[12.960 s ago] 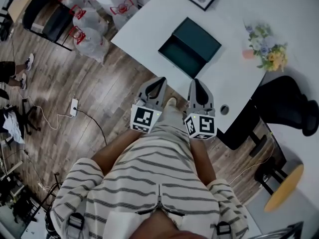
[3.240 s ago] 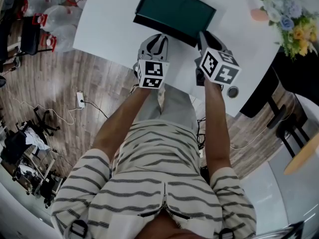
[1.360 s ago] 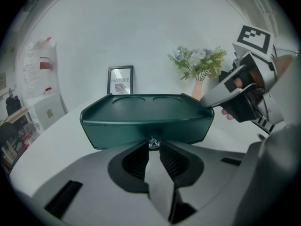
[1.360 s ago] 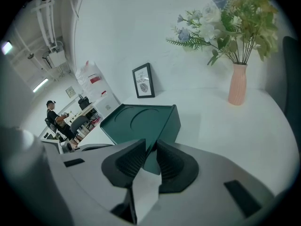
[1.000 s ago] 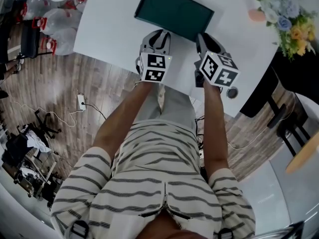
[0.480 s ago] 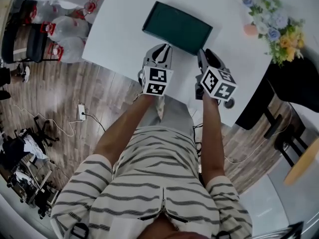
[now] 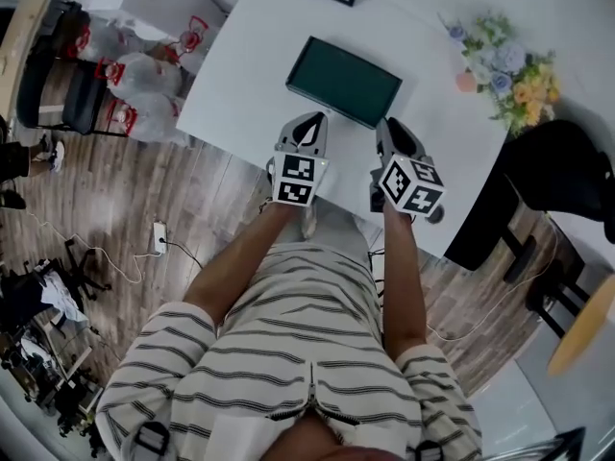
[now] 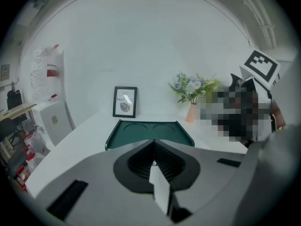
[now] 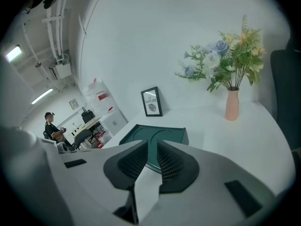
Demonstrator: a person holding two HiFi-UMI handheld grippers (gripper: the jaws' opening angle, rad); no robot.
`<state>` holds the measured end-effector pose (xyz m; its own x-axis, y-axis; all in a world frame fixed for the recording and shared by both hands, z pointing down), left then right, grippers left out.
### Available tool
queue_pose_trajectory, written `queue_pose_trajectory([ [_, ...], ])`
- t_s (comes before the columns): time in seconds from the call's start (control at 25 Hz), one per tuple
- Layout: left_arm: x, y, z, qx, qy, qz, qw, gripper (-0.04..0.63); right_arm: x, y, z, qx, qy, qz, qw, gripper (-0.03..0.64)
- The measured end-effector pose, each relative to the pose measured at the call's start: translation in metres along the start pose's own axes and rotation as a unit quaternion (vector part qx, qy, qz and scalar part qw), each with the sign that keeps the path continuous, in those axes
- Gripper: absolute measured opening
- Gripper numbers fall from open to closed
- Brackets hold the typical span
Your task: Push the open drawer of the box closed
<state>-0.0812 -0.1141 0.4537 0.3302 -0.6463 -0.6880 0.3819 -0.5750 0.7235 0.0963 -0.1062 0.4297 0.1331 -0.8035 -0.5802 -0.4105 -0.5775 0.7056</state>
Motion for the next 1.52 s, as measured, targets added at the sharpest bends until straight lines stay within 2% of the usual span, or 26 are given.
queue_pose_trajectory([
  [0.28, 0.021, -0.035, 0.001, -0.009, 0.005, -0.027, 0.9996, 0.002, 0.001, -0.026, 0.03, -0.002, -0.033, -0.023, 0.999, -0.005],
  [0.52, 0.041, -0.065, -0.001, -0.03, -0.002, -0.06, 0.9977, 0.002, 0.007, -0.056, 0.048, -0.007, -0.055, -0.063, 0.996, 0.0],
  [0.92, 0.064, -0.103, -0.017, -0.036, 0.038, -0.105, 0.9931, 0.002, 0.016, -0.09, 0.068, -0.013, -0.094, -0.146, 0.985, 0.0],
  [1.52, 0.078, -0.121, -0.022, -0.027, 0.068, -0.155, 0.9853, 0.002, 0.025, -0.104, 0.079, -0.012, -0.125, -0.193, 0.973, 0.0],
])
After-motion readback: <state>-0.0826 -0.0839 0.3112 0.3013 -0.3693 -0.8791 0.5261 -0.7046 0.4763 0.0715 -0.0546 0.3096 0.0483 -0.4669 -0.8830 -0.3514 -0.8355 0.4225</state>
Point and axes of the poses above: the fingertips, and each gripper's own axes: y forward along the fingers, z to its left, x out of its top, the point moved 6 cm from there along -y, backward along the fingers, and after that the axes turned 15 degrees about z, right-handed, at the moved point
